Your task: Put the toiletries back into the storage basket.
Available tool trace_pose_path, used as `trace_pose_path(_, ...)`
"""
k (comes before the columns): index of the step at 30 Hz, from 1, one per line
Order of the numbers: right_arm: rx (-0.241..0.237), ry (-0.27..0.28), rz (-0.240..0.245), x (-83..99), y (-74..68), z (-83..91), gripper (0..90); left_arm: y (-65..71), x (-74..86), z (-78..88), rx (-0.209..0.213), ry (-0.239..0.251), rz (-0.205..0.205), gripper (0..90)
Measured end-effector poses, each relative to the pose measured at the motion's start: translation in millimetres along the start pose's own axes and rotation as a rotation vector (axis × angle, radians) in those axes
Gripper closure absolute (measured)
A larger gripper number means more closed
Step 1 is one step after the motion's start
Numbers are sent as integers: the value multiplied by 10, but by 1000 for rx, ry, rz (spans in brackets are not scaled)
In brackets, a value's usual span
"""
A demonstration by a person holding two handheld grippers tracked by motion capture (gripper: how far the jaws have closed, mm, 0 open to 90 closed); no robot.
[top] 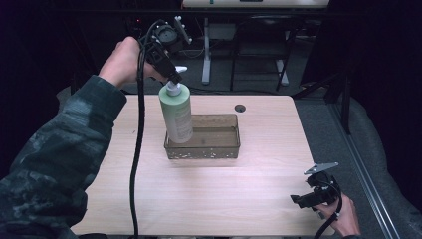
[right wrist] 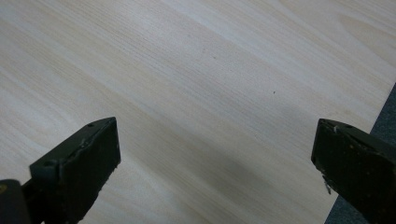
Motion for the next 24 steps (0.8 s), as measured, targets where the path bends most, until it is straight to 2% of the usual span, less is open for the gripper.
trace_pose_path(6, -1, 1, 0, 4, 3, 11, 8, -6, -47, -39, -8, -11, -7, 634)
trace_pose_path(17, -9, 20, -2, -7, -2, 35, 0, -50, -76, -70, -23, 6, 13, 634)
trace_pose_path(24, -12, 19, 3, -6, -9, 28, 0, -53, -104, -122, -16, 17, 28, 634)
Point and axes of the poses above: each handheld gripper's, and its own axes: z roughly backward along the jaws, x roughly out of its underside, y roughly to its right, the point moved 5 cm from there along -z, roughly forward along the jaws, and after that the axes turned 2 degrees about -z, right-handed, at the moved point
